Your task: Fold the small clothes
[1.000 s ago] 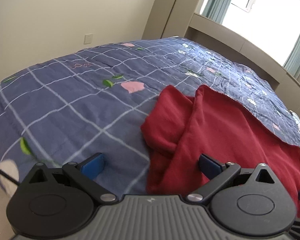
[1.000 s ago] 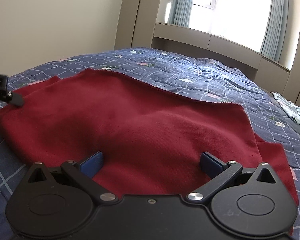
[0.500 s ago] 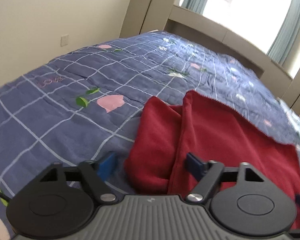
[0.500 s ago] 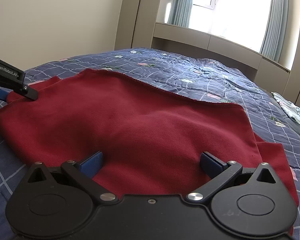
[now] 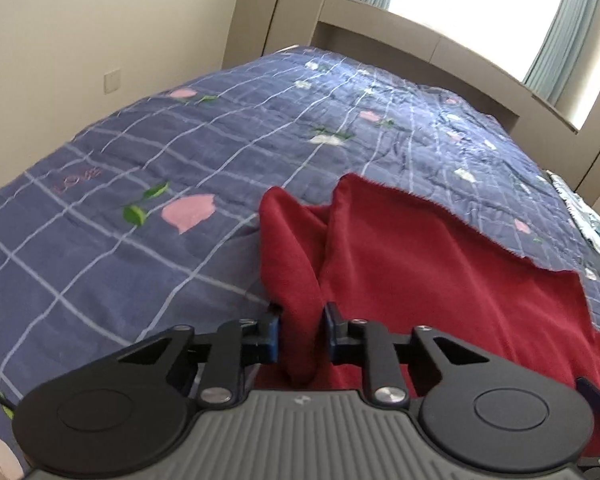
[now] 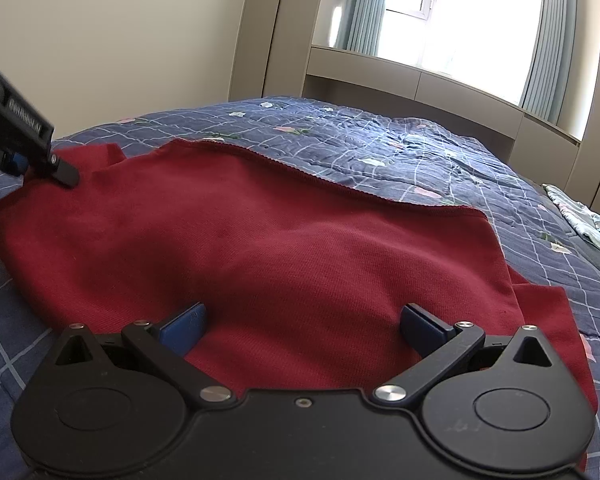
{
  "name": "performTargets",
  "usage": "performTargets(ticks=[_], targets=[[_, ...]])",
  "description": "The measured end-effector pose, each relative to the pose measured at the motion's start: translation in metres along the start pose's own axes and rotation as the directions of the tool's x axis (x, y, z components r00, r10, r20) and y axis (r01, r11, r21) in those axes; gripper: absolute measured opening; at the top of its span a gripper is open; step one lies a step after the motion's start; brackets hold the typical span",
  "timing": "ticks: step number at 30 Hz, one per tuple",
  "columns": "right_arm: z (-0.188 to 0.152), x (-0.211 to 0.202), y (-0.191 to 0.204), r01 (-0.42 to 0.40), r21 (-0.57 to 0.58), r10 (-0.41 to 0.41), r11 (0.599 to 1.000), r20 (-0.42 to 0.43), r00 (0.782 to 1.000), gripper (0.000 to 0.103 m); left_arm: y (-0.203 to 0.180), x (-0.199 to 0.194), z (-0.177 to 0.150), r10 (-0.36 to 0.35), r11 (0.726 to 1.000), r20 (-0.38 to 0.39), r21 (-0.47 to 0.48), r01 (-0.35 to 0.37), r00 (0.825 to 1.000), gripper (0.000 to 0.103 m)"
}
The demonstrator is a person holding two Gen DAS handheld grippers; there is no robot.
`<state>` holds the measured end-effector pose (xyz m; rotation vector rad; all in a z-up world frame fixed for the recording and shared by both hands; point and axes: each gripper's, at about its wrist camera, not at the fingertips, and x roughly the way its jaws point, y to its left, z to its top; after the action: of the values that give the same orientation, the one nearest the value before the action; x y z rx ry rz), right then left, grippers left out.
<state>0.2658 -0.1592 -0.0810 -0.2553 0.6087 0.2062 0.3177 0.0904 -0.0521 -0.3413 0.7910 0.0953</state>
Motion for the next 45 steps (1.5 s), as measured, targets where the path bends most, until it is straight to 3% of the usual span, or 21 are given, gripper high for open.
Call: performTargets(ticks=[6, 16, 23, 29, 31, 36, 39, 42, 45], targets=[[0.008, -0.008, -0.018, -0.056, 0.061, 0.056, 0.997, 0.006, 0.998, 0.102, -0.026, -0.017, 0.013, -0.047, 0.998, 0.027, 0.042, 0.046, 0.999, 0.020], [-0.005, -0.047, -0.092, 0.017, 0.093, -0.018, 0.996, 0.015, 1.000, 0.103, -0.123, -0.044, 0.030, -0.186, 0.965, 0.088, 0.205, 0.165, 0.979, 0.019], [-0.036, -0.082, -0.140, 0.112, 0.119, -0.112, 0.987, -0.002, 0.994, 0.103, -0.223, -0.058, 0.024, -0.352, 0.896, 0.066, 0.314, 0.315, 0.934, 0.019], [-0.070, -0.108, -0.175, 0.194, 0.185, -0.189, 0.963, -0.044, 0.981, 0.103, -0.303, -0.051, -0.013, -0.438, 0.820, -0.034, 0.395, 0.415, 0.898, 0.019], [-0.081, -0.113, -0.183, 0.199, 0.212, -0.190, 0.957, -0.061, 0.980, 0.103, -0.325, -0.042, -0.033, -0.429, 0.800, -0.083, 0.429, 0.420, 0.900, 0.019], [-0.099, -0.118, -0.194, 0.181, 0.279, -0.167, 0.943, -0.075, 0.983, 0.103, -0.358, -0.023, -0.082, -0.319, 0.761, -0.136, 0.554, 0.339, 0.938, 0.021], [-0.106, -0.119, -0.196, 0.175, 0.295, -0.159, 0.939, -0.078, 0.984, 0.103, -0.359, -0.020, -0.097, -0.306, 0.755, -0.170, 0.556, 0.347, 0.937, 0.029], [-0.108, -0.120, -0.195, 0.174, 0.300, -0.158, 0.938, -0.075, 0.984, 0.103, -0.354, -0.027, -0.100, -0.355, 0.753, -0.190, 0.522, 0.401, 0.915, 0.062], [-0.109, -0.124, -0.193, 0.175, 0.303, -0.162, 0.937, -0.067, 0.984, 0.103, -0.350, -0.036, -0.097, -0.392, 0.744, -0.186, 0.513, 0.429, 0.901, 0.072]])
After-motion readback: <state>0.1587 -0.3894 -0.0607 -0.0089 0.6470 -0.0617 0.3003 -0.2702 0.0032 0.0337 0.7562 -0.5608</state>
